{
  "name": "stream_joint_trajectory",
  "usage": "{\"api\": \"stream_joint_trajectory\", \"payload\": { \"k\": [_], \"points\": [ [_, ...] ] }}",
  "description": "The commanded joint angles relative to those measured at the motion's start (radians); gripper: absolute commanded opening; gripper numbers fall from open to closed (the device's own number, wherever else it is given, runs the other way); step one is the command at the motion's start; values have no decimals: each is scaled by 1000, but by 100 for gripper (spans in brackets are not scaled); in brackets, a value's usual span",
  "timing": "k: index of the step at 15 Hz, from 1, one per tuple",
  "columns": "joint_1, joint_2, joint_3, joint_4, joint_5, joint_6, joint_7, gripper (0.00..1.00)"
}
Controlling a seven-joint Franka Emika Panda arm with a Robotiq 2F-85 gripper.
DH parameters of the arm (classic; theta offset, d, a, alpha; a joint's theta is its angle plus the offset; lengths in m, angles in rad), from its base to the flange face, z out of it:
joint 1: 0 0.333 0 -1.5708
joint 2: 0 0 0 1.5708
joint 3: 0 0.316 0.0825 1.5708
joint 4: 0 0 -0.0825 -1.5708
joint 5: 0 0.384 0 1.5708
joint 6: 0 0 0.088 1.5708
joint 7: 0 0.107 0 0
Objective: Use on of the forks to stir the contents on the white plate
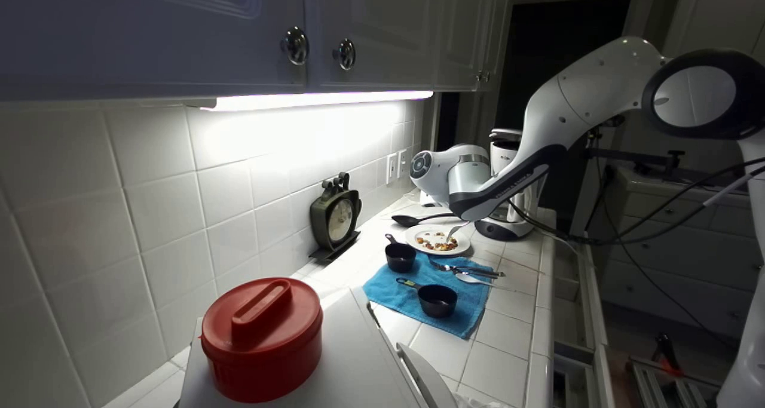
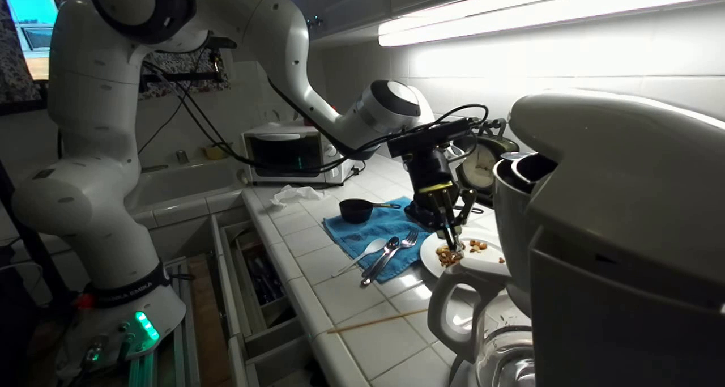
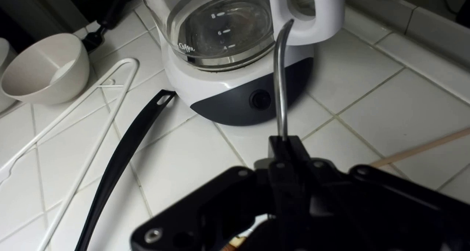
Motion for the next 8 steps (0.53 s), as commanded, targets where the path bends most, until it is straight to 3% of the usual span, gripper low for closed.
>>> {"api": "stream_joint_trajectory", "payload": {
  "k": [1,8],
  "points": [
    [-3,32,11,25,26,7,5,4],
    [-6,29,17,48,33,12,10,4]
  ]
}}
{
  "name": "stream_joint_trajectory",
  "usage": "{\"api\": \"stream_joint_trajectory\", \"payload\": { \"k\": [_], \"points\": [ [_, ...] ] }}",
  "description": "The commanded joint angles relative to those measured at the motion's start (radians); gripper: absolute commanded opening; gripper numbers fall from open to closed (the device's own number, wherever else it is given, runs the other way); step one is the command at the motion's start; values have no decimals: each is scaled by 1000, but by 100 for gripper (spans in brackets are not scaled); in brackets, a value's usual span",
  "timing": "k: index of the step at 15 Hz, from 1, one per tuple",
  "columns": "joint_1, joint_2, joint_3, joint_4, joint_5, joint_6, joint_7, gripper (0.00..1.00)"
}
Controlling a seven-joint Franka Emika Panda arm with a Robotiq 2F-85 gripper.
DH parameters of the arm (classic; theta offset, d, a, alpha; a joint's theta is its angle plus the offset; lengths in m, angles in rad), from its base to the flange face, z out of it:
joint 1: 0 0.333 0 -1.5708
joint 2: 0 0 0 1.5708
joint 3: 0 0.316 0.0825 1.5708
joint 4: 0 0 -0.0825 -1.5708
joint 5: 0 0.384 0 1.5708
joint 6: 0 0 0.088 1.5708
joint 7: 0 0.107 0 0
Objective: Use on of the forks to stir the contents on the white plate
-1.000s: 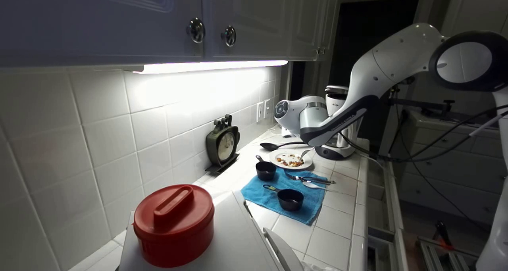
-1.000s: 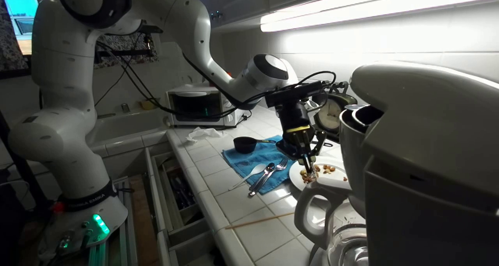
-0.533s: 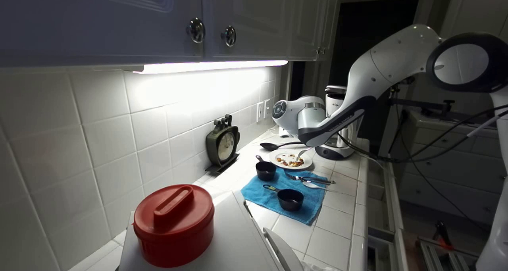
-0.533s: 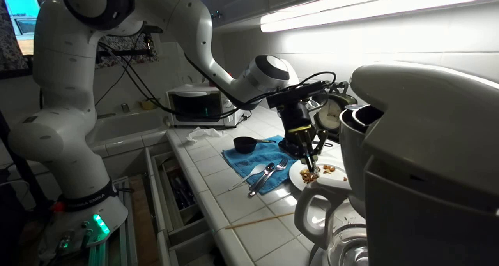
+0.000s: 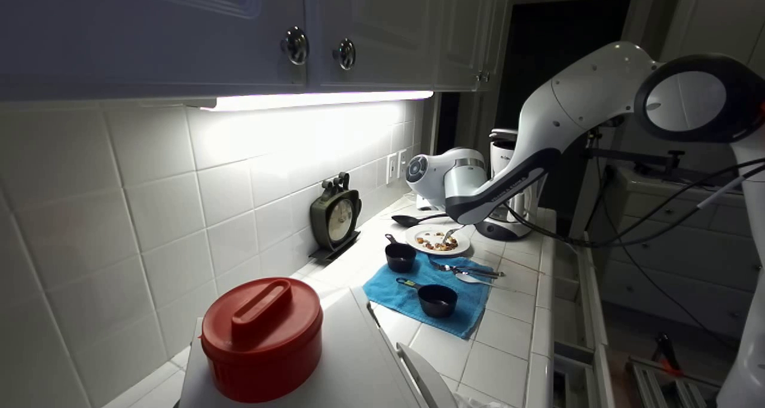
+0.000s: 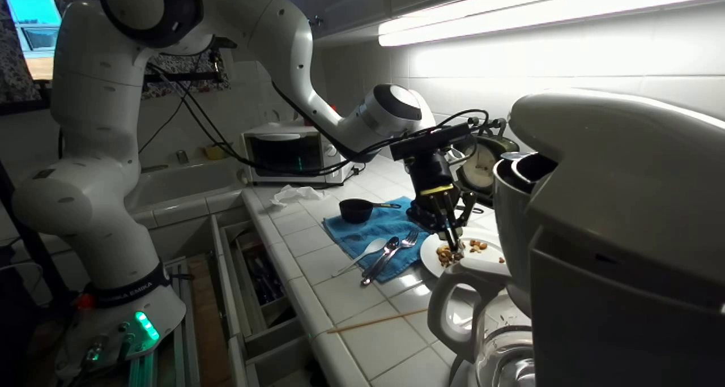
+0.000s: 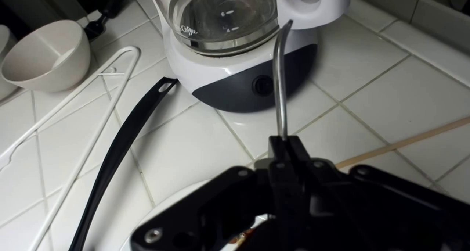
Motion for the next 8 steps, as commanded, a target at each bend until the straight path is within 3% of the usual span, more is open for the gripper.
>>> {"api": "stream_joint_trajectory", "payload": {
  "k": [1,8],
  "points": [
    [-7,-1,4,35,30,11,8,4],
    [-9,19,8,86,56,8,2,4]
  ]
}}
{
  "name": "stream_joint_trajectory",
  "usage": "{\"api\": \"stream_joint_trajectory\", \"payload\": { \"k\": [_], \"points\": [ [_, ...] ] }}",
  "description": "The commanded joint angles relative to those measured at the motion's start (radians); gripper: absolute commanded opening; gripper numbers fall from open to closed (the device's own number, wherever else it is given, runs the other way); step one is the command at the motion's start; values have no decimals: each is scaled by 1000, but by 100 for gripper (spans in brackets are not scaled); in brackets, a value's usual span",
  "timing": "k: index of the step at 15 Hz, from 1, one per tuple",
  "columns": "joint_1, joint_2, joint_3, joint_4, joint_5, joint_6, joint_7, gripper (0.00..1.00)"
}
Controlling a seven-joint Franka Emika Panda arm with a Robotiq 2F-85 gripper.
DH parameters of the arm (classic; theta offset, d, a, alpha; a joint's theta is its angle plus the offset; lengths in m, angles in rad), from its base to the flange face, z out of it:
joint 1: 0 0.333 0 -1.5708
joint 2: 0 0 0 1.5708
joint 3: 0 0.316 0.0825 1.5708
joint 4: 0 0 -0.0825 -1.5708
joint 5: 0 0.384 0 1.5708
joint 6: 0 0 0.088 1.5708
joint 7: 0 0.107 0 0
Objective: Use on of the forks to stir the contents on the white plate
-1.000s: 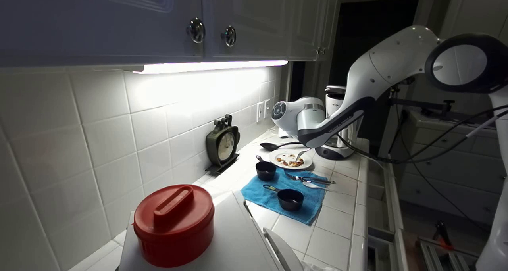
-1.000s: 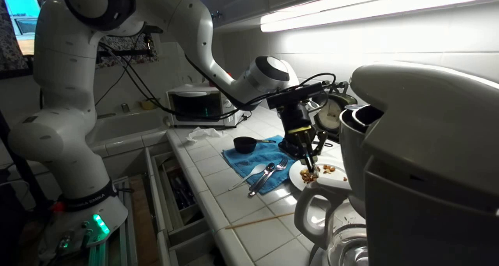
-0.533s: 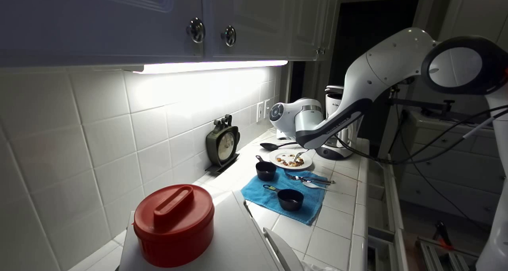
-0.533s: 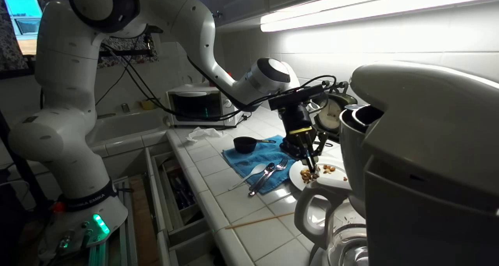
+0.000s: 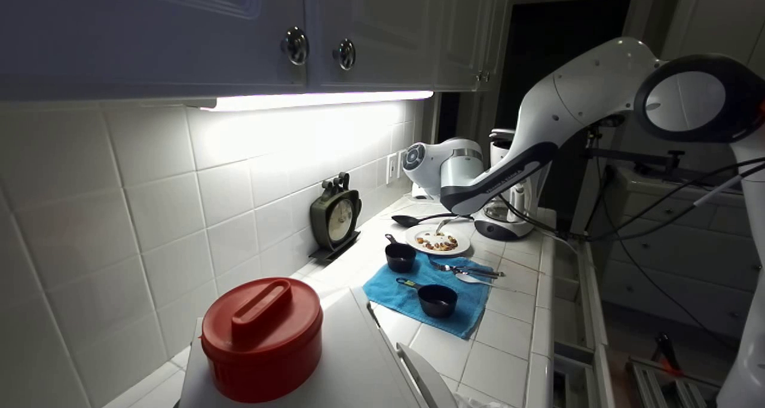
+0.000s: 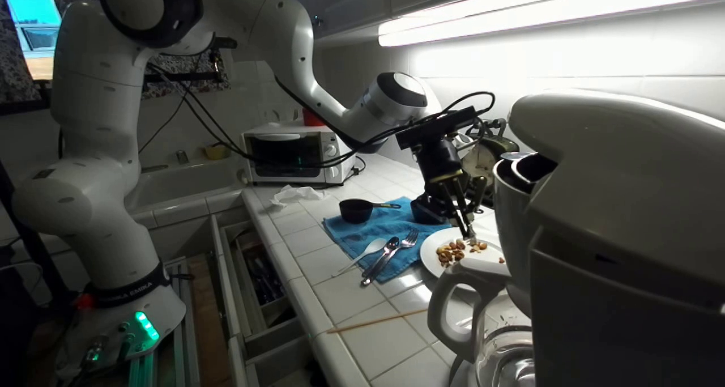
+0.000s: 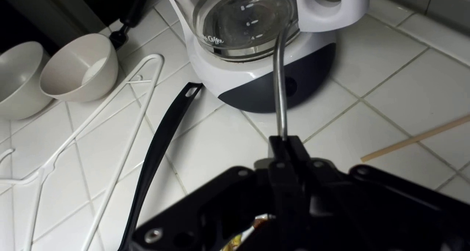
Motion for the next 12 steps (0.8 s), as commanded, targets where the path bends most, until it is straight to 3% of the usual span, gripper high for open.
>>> {"api": "stream_joint_trajectory", "payload": {
  "k": [1,12],
  "points": [
    [-8,21,12,25,52,9,-24,4],
    [-5,59,20,37,82,8,-28,4]
  ]
}}
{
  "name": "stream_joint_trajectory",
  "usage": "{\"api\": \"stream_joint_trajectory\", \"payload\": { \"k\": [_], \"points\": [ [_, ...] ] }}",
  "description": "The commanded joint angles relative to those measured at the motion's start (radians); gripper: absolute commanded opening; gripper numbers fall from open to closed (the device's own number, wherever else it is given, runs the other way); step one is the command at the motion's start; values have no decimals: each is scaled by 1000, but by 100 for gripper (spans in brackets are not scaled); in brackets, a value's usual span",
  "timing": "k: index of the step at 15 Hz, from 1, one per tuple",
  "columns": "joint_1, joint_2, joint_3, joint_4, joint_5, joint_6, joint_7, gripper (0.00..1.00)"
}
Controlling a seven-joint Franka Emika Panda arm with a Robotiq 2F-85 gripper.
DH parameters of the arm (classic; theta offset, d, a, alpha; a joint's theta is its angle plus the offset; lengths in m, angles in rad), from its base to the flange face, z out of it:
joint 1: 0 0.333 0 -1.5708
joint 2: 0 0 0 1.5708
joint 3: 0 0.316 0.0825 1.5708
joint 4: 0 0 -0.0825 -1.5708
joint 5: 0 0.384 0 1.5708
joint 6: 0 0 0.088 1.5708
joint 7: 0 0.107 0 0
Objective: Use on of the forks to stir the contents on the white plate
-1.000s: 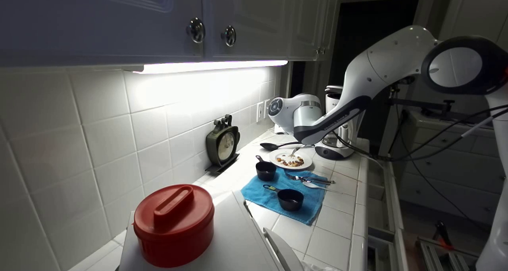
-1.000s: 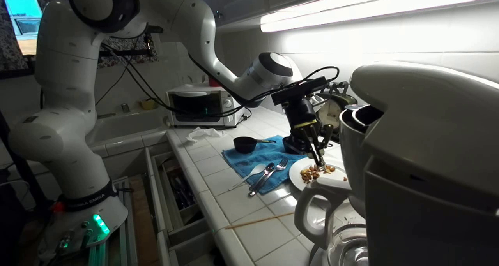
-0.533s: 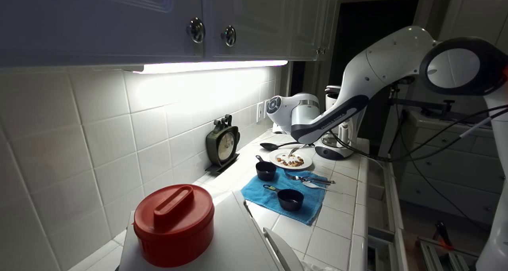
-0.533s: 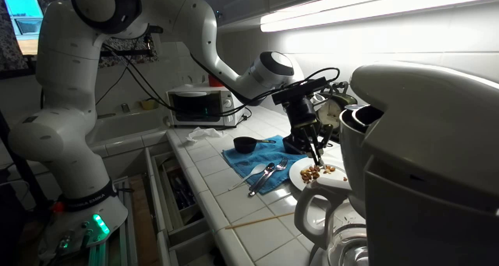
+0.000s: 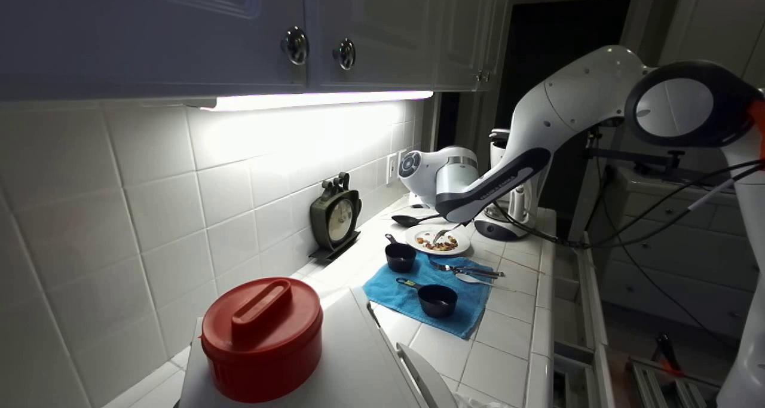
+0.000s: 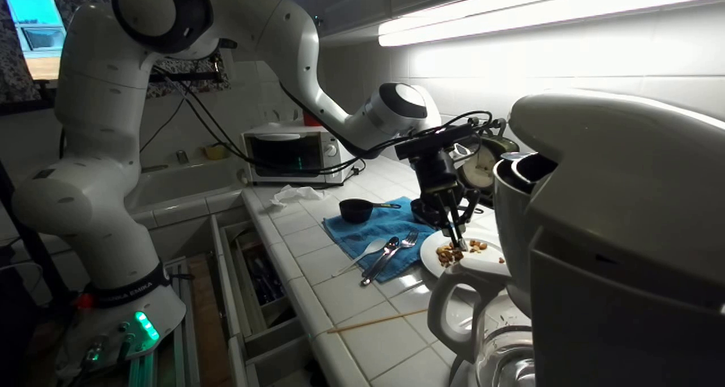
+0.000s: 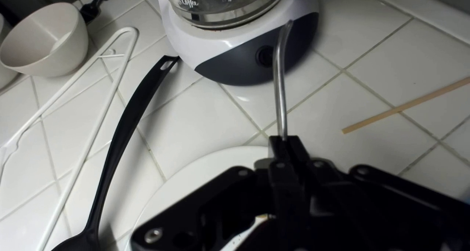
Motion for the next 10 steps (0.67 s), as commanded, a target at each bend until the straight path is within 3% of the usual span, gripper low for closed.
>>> {"api": "stream_joint_trajectory", "payload": {
  "k": [1,10],
  "points": [
    [-5,21,5,33,29,7,-24,4],
    [1,-40,-4,1,-2,6,-19,4]
  ]
}}
